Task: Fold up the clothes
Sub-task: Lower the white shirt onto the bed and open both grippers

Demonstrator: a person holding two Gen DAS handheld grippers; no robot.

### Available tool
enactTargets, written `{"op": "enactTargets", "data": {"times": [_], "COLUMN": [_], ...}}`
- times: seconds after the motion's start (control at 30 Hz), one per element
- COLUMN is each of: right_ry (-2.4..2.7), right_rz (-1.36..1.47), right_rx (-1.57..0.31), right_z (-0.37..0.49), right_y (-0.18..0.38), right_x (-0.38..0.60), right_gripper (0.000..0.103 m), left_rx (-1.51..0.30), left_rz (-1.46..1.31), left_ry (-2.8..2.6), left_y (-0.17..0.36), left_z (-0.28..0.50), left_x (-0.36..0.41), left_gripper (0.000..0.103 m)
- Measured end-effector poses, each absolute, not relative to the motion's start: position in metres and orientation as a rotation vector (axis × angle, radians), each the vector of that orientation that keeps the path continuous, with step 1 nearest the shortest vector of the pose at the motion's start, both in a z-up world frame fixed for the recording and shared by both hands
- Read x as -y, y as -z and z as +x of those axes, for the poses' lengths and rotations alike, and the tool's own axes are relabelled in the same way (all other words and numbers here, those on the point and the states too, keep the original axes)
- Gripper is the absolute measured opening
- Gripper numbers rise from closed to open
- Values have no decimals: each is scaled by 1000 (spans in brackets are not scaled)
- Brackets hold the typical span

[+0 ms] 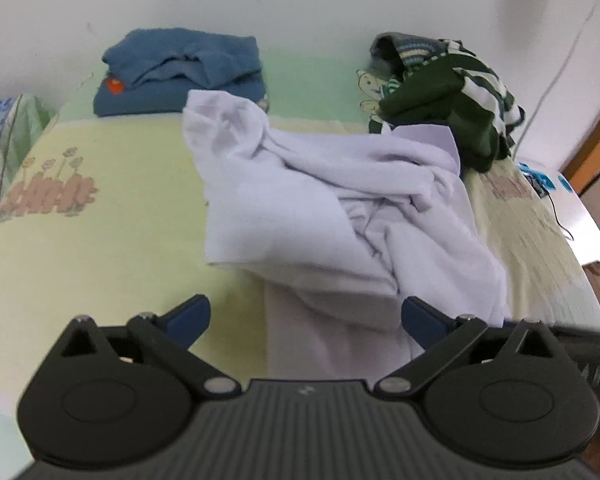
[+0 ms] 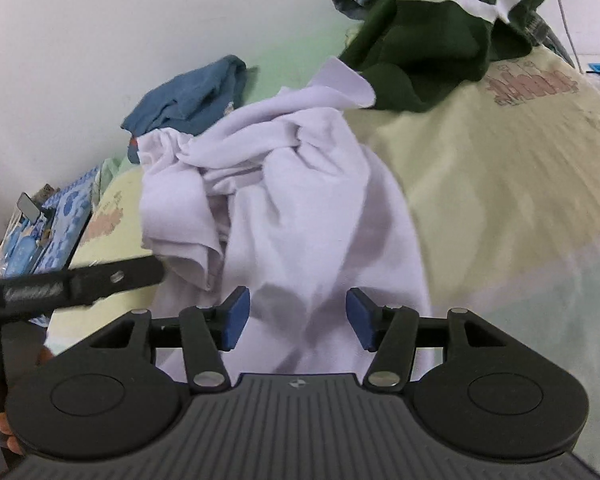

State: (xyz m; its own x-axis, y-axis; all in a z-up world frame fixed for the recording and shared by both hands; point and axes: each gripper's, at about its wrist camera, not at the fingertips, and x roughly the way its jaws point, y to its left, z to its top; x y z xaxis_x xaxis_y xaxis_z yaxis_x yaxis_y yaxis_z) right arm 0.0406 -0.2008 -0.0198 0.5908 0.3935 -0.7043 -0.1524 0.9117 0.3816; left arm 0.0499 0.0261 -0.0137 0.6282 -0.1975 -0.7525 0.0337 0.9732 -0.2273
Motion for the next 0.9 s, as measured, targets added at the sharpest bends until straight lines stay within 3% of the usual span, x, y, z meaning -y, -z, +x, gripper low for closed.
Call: {"op": "enactTargets", "data": {"times": [0.07,0.17,0.2,0.23,0.33,0.4,0.53,0.8,0.9], "right_ry": [-316,-316,-317,-311,-296,-284,-232,-142,-173], "right_rz": [268,214,196,191,187,193,194,215,309], "right_rx": [-865,-849,-842,-831,-800,-774,-725,-704,-766], "right_z": [39,37,36,35,34,33,36,58,68], "right_y": [21,21,20,18,10,4,-11,-25,-21], "right_x": [196,192,192,195,204,210,228,270,282], "right_gripper": [47,20,11,9,9,8,8,7,24], "left_rx": [-888,-909,-921,-933,-958,-955,-923,-845,-839], "left_rz": [-209,-216,-230,-245,-323,-356,-336,-173,-158], "left_ry": [100,35,24,14,28,50,26,-72,-123], "left_y": [17,24,27,30,36,31,18,-8,-9], "left_z": [62,79,83,87,94,94,92,90,92], "left_x": [-24,-25,-28,-31,-40,-46,-52,-74,-89], "left_gripper": [102,100,93,80,51,36,23,23,22]}}
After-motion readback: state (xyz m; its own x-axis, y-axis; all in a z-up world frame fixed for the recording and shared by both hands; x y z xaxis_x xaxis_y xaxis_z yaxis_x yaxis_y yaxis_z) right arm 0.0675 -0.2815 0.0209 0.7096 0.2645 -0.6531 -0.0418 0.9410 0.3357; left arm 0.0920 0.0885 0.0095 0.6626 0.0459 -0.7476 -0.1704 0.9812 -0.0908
